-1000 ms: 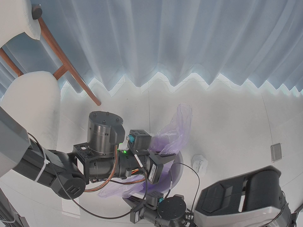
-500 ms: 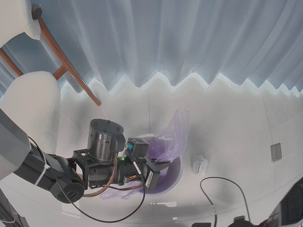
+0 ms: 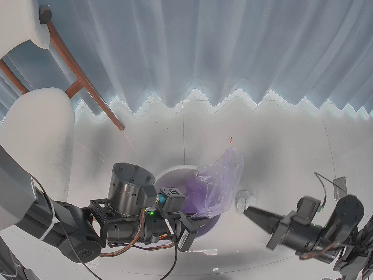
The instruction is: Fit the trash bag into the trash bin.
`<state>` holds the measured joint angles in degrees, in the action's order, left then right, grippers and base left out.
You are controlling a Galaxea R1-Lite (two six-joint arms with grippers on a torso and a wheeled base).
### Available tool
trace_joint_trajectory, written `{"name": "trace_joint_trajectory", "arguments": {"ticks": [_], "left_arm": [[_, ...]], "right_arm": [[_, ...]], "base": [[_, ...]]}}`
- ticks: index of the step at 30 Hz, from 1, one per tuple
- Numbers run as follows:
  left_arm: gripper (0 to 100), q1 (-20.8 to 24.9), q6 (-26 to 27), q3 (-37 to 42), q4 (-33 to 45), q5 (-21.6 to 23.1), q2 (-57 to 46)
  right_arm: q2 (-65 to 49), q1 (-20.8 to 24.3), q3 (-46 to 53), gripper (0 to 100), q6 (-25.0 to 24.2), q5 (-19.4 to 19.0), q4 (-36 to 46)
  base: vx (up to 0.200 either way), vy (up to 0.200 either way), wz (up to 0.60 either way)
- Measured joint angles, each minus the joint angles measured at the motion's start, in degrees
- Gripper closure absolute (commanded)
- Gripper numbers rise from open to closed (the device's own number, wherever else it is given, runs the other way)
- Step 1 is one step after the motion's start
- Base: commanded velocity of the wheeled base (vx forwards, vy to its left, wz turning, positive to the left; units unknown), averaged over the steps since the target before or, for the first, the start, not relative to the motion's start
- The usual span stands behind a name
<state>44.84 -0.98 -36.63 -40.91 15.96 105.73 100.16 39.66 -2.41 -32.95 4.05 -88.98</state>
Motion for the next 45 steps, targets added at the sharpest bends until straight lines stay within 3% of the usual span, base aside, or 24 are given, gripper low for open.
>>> {"name": "trace_joint_trajectory", "arguments": {"ticks": [6, 11, 17, 22, 26, 45], "left_arm": [[100, 0.9, 0.0, 0.3, 0.0, -0.1, -0.2], [100, 1.5, 0.0, 0.5, 0.0, -0.2, -0.2], [100, 1.7, 0.0, 0.5, -0.2, -0.2, -0.2], [100, 2.0, 0.0, 0.6, -0.3, -0.2, -0.2], [100, 2.2, -0.1, 0.7, -0.4, -0.2, -0.2], [100, 2.6, -0.1, 0.9, -0.4, -0.3, -0.1]], "right_arm": [[-0.4, -14.1, -6.4, 0, -2.7, -2.1, 2.5], [-1.5, -18.6, -15.0, 0, -4.9, -2.7, 16.1], [-4.4, -19.5, -23.5, 0, -5.8, -3.2, 38.8], [-7.1, -19.5, -28.3, 0, -0.6, -4.0, 50.7], [-8.3, -19.3, -29.9, 0, 3.1, -4.4, 52.2], [-2.0, -17.3, -31.5, 0, 3.6, -4.2, 51.5]], "base": [[0.0, 0.0, 0.0], [0.0, 0.0, 0.0], [0.0, 0.0, 0.0], [0.0, 0.0, 0.0], [0.0, 0.0, 0.0], [0.0, 0.0, 0.0]]}}
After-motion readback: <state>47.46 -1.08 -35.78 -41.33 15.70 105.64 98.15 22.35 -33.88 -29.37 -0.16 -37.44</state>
